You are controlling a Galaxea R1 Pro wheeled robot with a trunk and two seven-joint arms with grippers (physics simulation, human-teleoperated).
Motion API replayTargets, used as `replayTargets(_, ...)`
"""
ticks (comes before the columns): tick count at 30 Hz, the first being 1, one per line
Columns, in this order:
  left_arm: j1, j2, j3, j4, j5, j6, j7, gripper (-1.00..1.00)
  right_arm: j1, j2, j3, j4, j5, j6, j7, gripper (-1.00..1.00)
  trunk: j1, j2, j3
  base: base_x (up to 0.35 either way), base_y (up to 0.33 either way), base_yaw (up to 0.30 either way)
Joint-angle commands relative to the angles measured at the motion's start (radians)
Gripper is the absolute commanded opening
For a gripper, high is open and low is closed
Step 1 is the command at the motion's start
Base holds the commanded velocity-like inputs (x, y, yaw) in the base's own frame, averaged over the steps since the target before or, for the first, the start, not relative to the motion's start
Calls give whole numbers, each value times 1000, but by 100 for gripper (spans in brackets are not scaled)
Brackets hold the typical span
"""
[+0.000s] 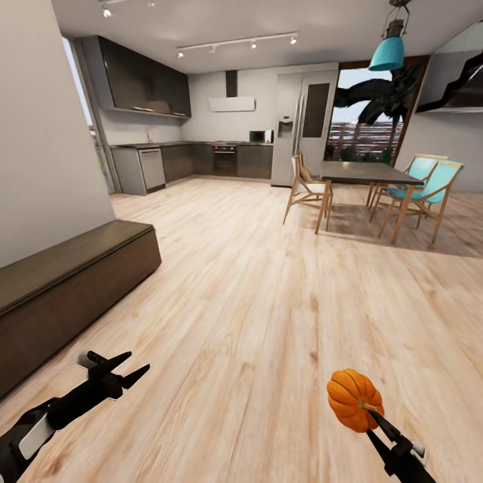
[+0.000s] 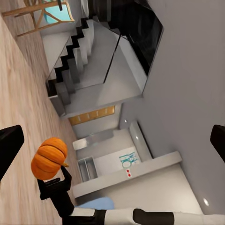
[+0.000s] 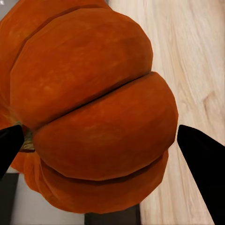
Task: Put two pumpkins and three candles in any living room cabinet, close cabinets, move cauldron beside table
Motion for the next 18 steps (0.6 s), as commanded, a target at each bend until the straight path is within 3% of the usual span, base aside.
replayTargets(1, -1, 1, -7, 1, 5, 11, -5, 100, -2, 0, 0, 3, -9, 10, 6, -100, 0, 0, -1, 338, -21, 0)
replayTargets(6, -1, -3, -7, 0, 5, 11, -5, 100, -2, 1, 0, 3, -9, 2, 4, -100, 0, 0, -1, 342, -6, -74)
replayTargets(18, -1, -13, -8, -2, 5, 11, -5, 100, -1, 0, 0, 4, -10, -30, 7, -100, 0, 0, -1, 344, 0, -274)
